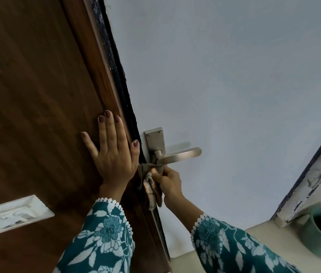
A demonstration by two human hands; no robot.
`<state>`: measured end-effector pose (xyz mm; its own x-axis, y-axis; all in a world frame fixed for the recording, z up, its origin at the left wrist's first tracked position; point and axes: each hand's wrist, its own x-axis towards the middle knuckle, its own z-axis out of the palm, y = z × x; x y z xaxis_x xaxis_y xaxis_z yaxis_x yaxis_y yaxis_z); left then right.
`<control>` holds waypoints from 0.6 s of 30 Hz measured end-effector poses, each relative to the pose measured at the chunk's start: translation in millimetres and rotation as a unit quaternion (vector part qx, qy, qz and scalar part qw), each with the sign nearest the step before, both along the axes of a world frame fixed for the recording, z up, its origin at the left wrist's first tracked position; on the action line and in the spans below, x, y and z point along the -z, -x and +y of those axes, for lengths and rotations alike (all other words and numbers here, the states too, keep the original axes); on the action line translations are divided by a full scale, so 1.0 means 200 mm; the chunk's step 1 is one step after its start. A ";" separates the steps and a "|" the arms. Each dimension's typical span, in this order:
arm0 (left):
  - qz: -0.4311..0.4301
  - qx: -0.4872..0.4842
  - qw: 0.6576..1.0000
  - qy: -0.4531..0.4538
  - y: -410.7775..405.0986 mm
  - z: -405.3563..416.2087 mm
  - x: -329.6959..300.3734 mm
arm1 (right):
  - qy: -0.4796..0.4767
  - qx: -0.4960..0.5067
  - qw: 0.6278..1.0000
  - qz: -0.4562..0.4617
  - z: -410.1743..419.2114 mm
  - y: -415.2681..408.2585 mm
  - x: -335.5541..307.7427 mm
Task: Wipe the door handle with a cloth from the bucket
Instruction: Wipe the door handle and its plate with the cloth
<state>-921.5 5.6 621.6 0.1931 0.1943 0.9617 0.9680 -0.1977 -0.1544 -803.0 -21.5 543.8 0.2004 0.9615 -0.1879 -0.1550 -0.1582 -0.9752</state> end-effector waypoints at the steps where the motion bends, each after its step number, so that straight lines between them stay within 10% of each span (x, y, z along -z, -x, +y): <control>1: -0.001 -0.001 1.000 0.004 0.00 0.00 0.00 | -0.013 -0.014 0.999 -0.035 -0.01 -0.03 0.00; 7: -0.040 0.025 0.996 0.070 -0.01 -0.05 -0.01 | -0.050 -0.085 0.965 -0.245 -0.14 -0.31 0.03; 12: -0.099 0.256 0.932 0.236 -0.24 -0.30 0.15 | -0.092 -0.107 0.987 -0.071 -0.27 -0.60 -0.05; 15: -0.187 0.405 0.794 0.413 -0.42 -0.39 0.25 | -0.113 -0.128 0.984 0.049 -0.32 -0.73 -0.12; 18: -0.396 0.464 0.528 0.592 -0.59 -0.39 0.20 | -0.110 -0.096 0.977 0.157 -0.35 -0.80 -0.18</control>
<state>-804.0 -73.4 581.2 0.3616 0.9240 0.1241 0.0390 -0.1480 0.9882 -642.6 -91.9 580.0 -0.0213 0.9998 0.0036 -0.4400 -0.0061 -0.8980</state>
